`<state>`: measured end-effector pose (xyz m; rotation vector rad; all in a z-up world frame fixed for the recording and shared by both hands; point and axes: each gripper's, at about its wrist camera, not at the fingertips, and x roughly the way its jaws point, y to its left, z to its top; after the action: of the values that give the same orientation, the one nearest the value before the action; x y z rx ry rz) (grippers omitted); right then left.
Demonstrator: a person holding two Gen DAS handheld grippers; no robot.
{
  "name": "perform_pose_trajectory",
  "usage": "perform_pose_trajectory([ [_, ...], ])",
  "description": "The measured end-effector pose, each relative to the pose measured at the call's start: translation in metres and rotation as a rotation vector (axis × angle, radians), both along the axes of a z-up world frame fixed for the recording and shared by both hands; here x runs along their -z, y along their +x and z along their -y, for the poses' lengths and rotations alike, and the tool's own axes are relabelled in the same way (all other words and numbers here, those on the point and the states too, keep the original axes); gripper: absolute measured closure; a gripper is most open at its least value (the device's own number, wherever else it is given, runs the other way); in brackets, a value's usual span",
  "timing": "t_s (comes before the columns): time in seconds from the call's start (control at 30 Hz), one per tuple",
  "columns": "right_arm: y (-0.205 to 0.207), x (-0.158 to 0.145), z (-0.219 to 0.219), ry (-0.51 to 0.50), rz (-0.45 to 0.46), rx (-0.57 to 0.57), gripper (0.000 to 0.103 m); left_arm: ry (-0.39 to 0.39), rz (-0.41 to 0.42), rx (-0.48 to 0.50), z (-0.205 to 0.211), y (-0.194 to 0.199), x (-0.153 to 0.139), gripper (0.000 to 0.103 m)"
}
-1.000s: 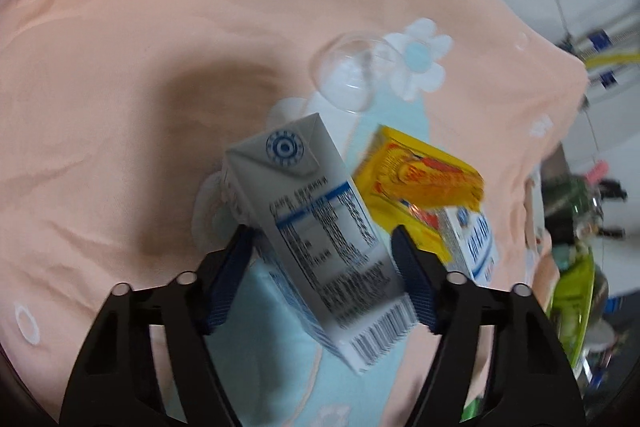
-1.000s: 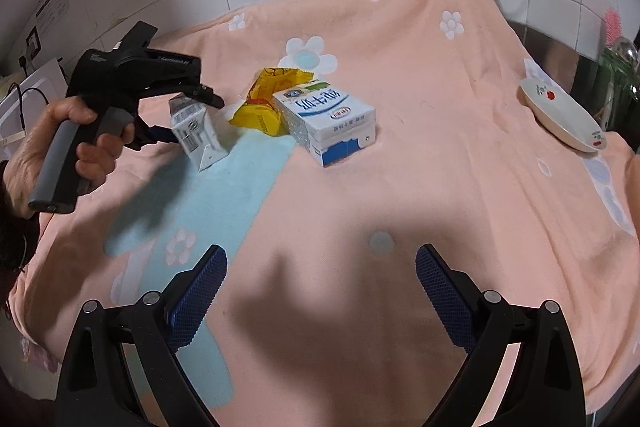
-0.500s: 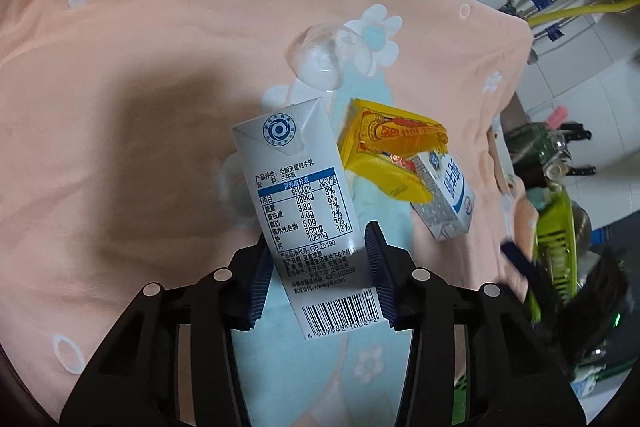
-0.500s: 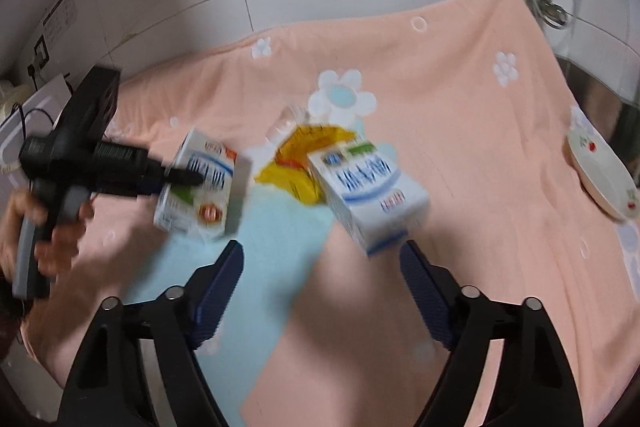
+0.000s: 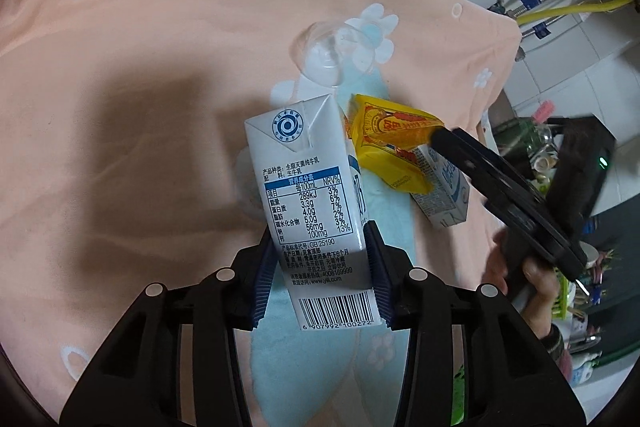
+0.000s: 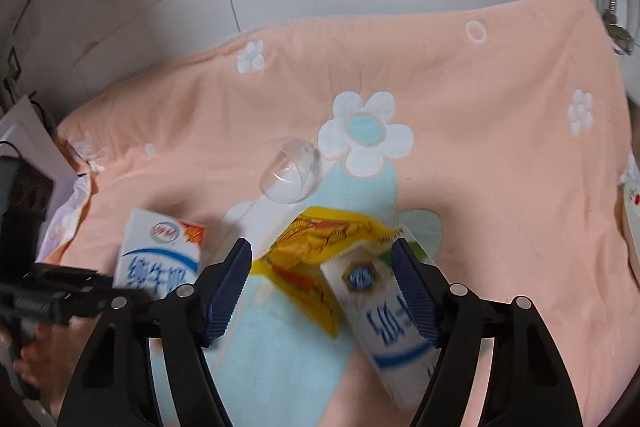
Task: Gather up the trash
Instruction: 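Grasp the yellow snack wrapper with the right tool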
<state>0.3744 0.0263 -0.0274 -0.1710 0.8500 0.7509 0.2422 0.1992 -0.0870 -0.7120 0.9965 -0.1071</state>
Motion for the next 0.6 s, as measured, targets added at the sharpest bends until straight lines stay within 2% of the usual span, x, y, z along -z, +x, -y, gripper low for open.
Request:
perform_pose_trajectory([
  [0.1, 0.006, 0.007, -0.007, -0.015, -0.016, -0.013, 0.038, -0.007, 0.008, 0.006, -0.002, 0.000, 0.001, 0.061],
  [0.17, 0.006, 0.010, -0.009, -0.017, -0.028, -0.032, 0.055, -0.011, 0.010, 0.009, -0.002, 0.000, 0.002, 0.061],
  [0.27, 0.000, 0.008, -0.007, -0.010, -0.014, -0.043, 0.073, -0.006, 0.015, 0.012, -0.002, 0.000, 0.002, 0.061],
  [0.43, -0.007, -0.007, 0.004, 0.056, 0.005, -0.035, 0.095, 0.021, 0.030, 0.018, 0.002, -0.001, 0.000, 0.061],
  [0.6, -0.014, -0.023, 0.011, 0.103, 0.026, -0.031, 0.100, 0.034, 0.036, 0.025, 0.003, -0.002, -0.002, 0.061],
])
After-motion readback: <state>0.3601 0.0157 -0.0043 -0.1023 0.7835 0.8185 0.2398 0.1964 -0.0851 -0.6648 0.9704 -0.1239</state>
